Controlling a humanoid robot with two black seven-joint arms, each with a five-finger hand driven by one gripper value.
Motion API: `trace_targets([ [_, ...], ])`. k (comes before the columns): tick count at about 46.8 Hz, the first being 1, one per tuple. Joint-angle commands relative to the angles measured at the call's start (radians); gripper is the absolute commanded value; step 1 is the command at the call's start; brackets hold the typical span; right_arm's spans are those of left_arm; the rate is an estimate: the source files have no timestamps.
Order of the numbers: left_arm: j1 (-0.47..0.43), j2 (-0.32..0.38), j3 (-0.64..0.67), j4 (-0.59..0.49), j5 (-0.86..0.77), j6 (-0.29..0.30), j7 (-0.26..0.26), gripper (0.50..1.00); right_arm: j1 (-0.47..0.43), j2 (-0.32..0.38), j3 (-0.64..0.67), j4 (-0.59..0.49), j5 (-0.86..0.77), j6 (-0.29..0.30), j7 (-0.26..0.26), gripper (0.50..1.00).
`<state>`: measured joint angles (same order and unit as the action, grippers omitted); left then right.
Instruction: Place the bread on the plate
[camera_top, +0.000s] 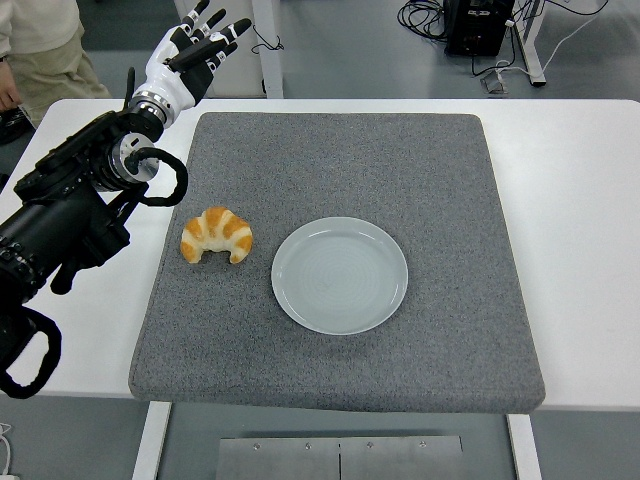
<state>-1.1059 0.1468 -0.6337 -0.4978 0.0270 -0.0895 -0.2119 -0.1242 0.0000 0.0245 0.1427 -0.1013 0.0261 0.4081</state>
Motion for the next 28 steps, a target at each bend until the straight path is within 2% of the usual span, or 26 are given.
trace_targets([
  [1,0.001,0.045,0.02,-0.099,0.001,0.059,0.005,0.978,0.0,0.0,0.0,0.0,0.0,0.0,0.0,1.0],
  [8,-0.003,0.145,0.101,-0.264,0.004,0.128,0.002,0.978,0.0,0.0,0.0,0.0,0.0,0.0,0.0,1.0],
  [20,-0.023,0.301,0.157,-0.485,0.148,0.159,0.013,0.978,0.0,0.0,0.0,0.0,0.0,0.0,0.0,1.0],
  [28,-0.09,0.419,0.291,-0.602,0.29,0.162,0.023,0.978,0.0,0.0,0.0,0.0,0.0,0.0,0.0,1.0],
])
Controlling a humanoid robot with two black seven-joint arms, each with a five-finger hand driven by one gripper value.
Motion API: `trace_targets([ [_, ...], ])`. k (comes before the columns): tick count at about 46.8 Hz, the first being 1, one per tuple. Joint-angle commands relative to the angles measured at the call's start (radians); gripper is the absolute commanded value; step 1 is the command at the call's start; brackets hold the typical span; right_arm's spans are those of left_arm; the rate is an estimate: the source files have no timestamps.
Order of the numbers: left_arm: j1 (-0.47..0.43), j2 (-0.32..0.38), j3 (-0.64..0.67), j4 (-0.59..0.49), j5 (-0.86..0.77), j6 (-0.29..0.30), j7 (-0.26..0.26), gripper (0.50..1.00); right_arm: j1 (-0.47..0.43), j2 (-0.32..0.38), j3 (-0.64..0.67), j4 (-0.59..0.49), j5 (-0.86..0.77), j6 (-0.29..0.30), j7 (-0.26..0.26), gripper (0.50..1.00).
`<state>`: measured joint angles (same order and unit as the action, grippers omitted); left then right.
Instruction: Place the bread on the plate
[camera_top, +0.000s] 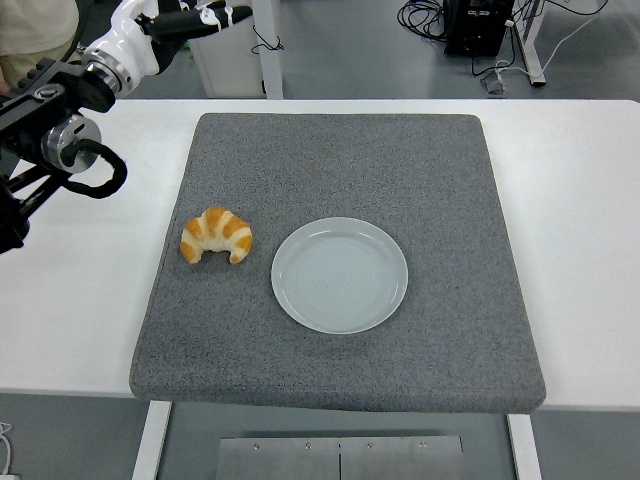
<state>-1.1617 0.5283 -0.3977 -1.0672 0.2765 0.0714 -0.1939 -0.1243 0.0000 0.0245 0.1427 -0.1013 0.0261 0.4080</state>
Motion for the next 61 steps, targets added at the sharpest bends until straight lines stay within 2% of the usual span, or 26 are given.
trace_targets([
  [1,-0.042,0.05,0.072,-0.043,0.05,0.001,0.007,0.978,0.0,0.0,0.0,0.0,0.0,0.0,0.0,1.0],
  [6,-0.076,0.116,0.146,-0.103,0.127,0.004,0.01,0.978,0.0,0.0,0.0,0.0,0.0,0.0,0.0,1.0],
  [15,-0.076,0.212,0.175,-0.184,0.438,0.004,0.01,0.978,0.0,0.0,0.0,0.0,0.0,0.0,0.0,1.0],
  [25,-0.076,0.289,0.224,-0.286,0.556,-0.033,0.011,0.978,0.0,0.0,0.0,0.0,0.0,0.0,0.0,1.0],
  [46,-0.066,0.291,0.345,-0.323,0.816,-0.035,0.01,0.975,0.0,0.0,0.0,0.0,0.0,0.0,0.0,1.0],
  [52,-0.023,0.289,0.355,-0.321,0.908,-0.029,0.01,0.975,0.0,0.0,0.0,0.0,0.0,0.0,0.0,1.0],
  [61,0.054,0.283,0.356,-0.321,0.929,0.019,0.011,0.977,0.0,0.0,0.0,0.0,0.0,0.0,0.0,1.0],
])
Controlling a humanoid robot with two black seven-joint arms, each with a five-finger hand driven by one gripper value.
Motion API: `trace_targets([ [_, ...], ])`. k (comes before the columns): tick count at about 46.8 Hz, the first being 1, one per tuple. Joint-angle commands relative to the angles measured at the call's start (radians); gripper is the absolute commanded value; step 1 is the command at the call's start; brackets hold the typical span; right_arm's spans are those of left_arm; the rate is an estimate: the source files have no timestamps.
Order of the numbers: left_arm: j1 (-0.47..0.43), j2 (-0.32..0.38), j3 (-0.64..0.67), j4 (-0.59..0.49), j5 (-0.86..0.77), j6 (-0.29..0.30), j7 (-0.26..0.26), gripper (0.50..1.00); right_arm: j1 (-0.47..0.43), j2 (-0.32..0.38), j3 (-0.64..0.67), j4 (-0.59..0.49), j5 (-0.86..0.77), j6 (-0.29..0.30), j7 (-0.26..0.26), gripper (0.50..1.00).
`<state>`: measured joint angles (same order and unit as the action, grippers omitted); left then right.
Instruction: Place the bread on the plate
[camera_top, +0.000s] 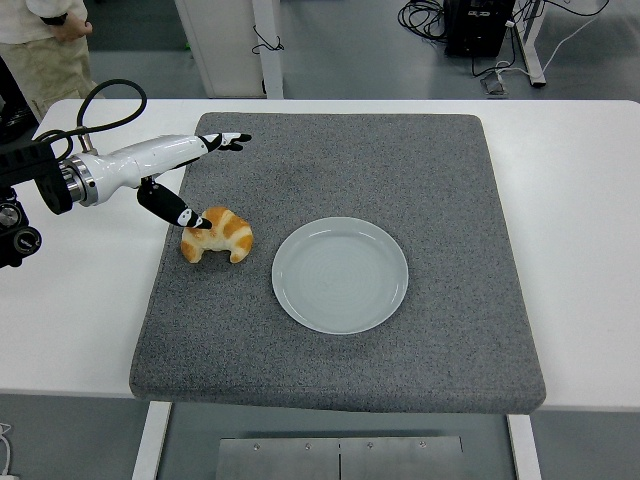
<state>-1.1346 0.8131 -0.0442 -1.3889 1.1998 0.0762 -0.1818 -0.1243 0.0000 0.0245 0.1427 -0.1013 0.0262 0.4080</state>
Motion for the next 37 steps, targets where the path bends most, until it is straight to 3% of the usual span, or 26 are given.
trace_targets([
  [1,0.035,-0.003,0.001,0.002,0.006,0.019,-0.001,0.977,0.0,0.0,0.0,0.0,0.0,0.0,0.0,1.0],
  [13,0.082,-0.009,0.003,0.017,0.035,0.057,-0.004,0.977,0.0,0.0,0.0,0.0,0.0,0.0,0.0,1.0],
  [37,0.134,-0.109,0.004,0.128,0.06,0.105,-0.005,0.975,0.0,0.0,0.0,0.0,0.0,0.0,0.0,1.0],
])
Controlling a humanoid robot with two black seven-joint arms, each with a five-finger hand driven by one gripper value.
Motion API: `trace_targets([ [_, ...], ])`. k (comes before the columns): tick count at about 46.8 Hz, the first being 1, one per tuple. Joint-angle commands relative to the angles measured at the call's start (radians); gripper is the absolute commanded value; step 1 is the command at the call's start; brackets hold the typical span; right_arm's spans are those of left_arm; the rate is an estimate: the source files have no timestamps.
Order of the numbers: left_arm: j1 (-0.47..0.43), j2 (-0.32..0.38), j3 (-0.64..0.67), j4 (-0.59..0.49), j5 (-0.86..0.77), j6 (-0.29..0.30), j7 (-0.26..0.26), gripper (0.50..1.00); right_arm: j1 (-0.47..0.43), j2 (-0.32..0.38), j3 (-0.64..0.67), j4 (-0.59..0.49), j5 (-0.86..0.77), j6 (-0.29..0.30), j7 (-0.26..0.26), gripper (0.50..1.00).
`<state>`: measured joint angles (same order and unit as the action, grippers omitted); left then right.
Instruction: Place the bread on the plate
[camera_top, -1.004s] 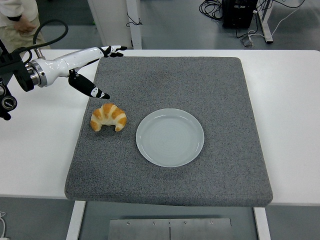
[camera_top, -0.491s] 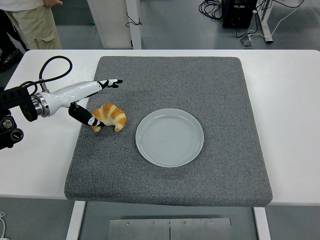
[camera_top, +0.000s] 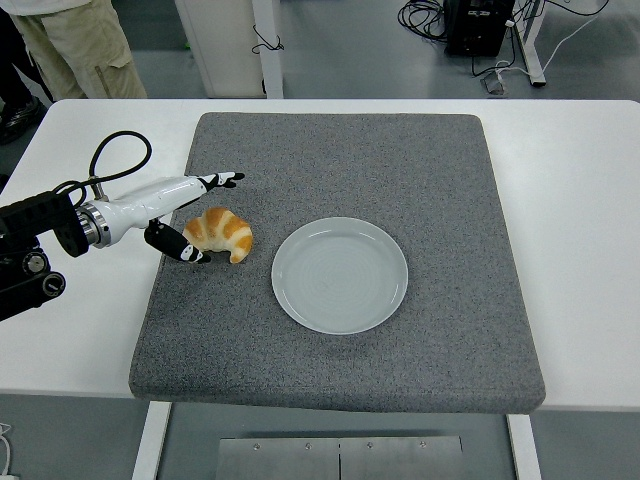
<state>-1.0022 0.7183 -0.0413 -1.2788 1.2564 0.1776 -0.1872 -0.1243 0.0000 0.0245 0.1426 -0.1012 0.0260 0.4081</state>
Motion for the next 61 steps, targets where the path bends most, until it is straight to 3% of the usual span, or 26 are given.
trace_targets([
  [1,0.002,-0.02,0.001,0.028,0.003,0.005,0.0,0.975,0.0,0.0,0.0,0.0,0.0,0.0,0.0,1.0],
  [11,0.019,-0.065,0.001,0.079,0.003,0.016,-0.003,0.975,0.0,0.0,0.0,0.0,0.0,0.0,0.0,1.0],
  [40,0.02,-0.095,0.0,0.128,-0.005,0.042,-0.003,0.955,0.0,0.0,0.0,0.0,0.0,0.0,0.0,1.0],
  [44,0.02,-0.096,0.0,0.128,-0.005,0.042,-0.003,0.875,0.0,0.0,0.0,0.0,0.0,0.0,0.0,1.0],
  [48,0.019,-0.096,0.0,0.128,-0.008,0.042,-0.003,0.75,0.0,0.0,0.0,0.0,0.0,0.0,0.0,1.0],
  [53,0.02,-0.096,0.0,0.128,-0.011,0.042,-0.005,0.507,0.0,0.0,0.0,0.0,0.0,0.0,0.0,1.0],
  [61,0.02,-0.094,0.0,0.128,-0.014,0.042,-0.018,0.5,0.0,0.0,0.0,0.0,0.0,0.0,0.0,1.0],
])
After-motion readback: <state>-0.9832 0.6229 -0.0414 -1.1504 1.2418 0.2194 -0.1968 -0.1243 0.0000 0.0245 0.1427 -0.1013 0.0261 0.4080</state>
